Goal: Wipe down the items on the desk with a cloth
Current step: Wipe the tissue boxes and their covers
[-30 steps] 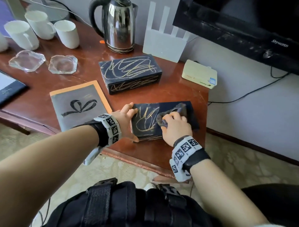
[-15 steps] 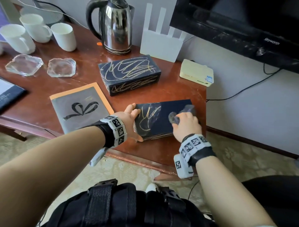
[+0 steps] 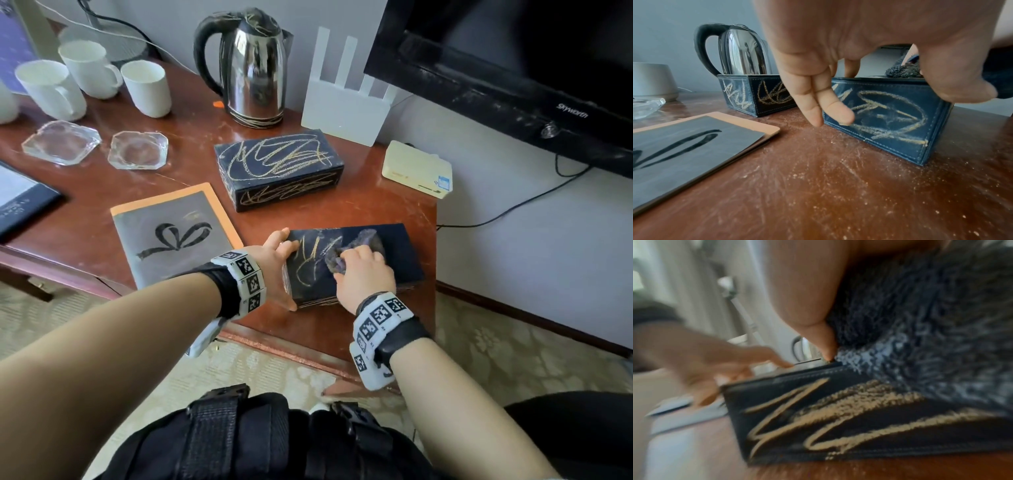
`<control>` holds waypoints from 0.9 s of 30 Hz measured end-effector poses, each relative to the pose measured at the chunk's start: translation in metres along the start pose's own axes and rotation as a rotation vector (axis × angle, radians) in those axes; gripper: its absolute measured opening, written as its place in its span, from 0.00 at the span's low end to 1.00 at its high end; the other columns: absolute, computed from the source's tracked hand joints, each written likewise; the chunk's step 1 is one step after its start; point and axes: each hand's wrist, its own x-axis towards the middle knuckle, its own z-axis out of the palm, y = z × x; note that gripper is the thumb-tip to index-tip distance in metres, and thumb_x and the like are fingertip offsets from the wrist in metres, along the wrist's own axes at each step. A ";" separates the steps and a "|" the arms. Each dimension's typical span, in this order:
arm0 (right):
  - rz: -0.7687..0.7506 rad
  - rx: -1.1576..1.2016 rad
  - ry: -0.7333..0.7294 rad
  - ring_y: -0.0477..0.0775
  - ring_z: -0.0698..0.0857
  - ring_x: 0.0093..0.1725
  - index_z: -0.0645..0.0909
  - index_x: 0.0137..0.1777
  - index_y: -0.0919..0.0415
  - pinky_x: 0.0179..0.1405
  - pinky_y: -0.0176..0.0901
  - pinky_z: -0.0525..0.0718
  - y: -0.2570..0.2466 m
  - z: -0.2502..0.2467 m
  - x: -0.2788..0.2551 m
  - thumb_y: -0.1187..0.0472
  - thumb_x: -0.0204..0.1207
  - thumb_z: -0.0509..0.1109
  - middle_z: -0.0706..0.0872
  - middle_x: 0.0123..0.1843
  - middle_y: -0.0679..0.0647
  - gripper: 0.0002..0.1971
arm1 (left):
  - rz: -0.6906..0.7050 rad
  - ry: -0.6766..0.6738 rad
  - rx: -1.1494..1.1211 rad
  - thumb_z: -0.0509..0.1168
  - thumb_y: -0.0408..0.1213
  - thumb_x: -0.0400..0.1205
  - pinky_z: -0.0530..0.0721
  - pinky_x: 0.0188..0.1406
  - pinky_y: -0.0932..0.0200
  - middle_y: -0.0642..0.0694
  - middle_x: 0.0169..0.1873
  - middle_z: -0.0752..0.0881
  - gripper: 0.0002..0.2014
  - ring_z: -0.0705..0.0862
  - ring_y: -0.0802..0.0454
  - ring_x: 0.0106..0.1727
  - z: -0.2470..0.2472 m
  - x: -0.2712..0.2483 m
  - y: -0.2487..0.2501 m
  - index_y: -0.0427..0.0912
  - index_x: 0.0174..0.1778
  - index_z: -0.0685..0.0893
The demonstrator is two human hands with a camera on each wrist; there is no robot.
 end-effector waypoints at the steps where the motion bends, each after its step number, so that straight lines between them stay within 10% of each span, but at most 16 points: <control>1: -0.104 -0.013 0.022 0.58 0.72 0.67 0.72 0.69 0.54 0.59 0.52 0.75 -0.006 0.002 -0.004 0.51 0.80 0.63 0.73 0.68 0.54 0.19 | 0.007 0.002 0.000 0.75 0.64 0.62 0.81 0.59 0.49 0.57 0.80 0.36 0.61 0.79 0.44 0.65 0.000 0.000 -0.001 0.56 0.81 0.41; 7: -0.529 0.043 -0.275 0.57 0.74 0.64 0.78 0.65 0.53 0.61 0.53 0.76 -0.021 -0.015 -0.020 0.54 0.78 0.66 0.77 0.63 0.54 0.16 | 0.040 0.017 0.041 0.72 0.61 0.68 0.76 0.66 0.49 0.51 0.81 0.37 0.56 0.77 0.44 0.67 0.000 -0.003 0.000 0.50 0.82 0.41; 14: 0.038 0.172 -0.033 0.63 0.72 0.69 0.75 0.69 0.54 0.64 0.54 0.75 0.003 -0.013 0.014 0.51 0.81 0.61 0.73 0.69 0.56 0.18 | 0.033 -0.012 -0.013 0.74 0.62 0.66 0.77 0.67 0.48 0.53 0.80 0.37 0.58 0.76 0.44 0.68 -0.004 -0.002 -0.005 0.53 0.82 0.41; 19: -0.335 -0.040 -0.033 0.60 0.67 0.69 0.73 0.70 0.51 0.65 0.53 0.69 -0.023 0.005 -0.001 0.54 0.81 0.61 0.71 0.69 0.53 0.18 | 0.051 0.045 -0.019 0.73 0.62 0.66 0.77 0.63 0.52 0.52 0.81 0.41 0.60 0.79 0.44 0.64 0.000 -0.001 -0.006 0.48 0.82 0.39; 23: -0.594 0.031 -0.342 0.55 0.71 0.62 0.80 0.67 0.53 0.64 0.49 0.71 -0.017 -0.011 -0.001 0.56 0.79 0.64 0.77 0.61 0.52 0.16 | 0.058 0.091 -0.025 0.72 0.63 0.67 0.74 0.63 0.56 0.48 0.81 0.44 0.64 0.78 0.46 0.66 0.001 -0.002 -0.004 0.44 0.80 0.30; 27: -0.341 0.214 -0.228 0.58 0.80 0.56 0.86 0.51 0.58 0.56 0.43 0.77 0.005 -0.028 0.024 0.55 0.76 0.64 0.82 0.54 0.57 0.12 | 0.063 0.080 -0.077 0.75 0.62 0.64 0.74 0.67 0.53 0.50 0.81 0.42 0.66 0.76 0.45 0.69 0.004 0.000 -0.007 0.49 0.80 0.30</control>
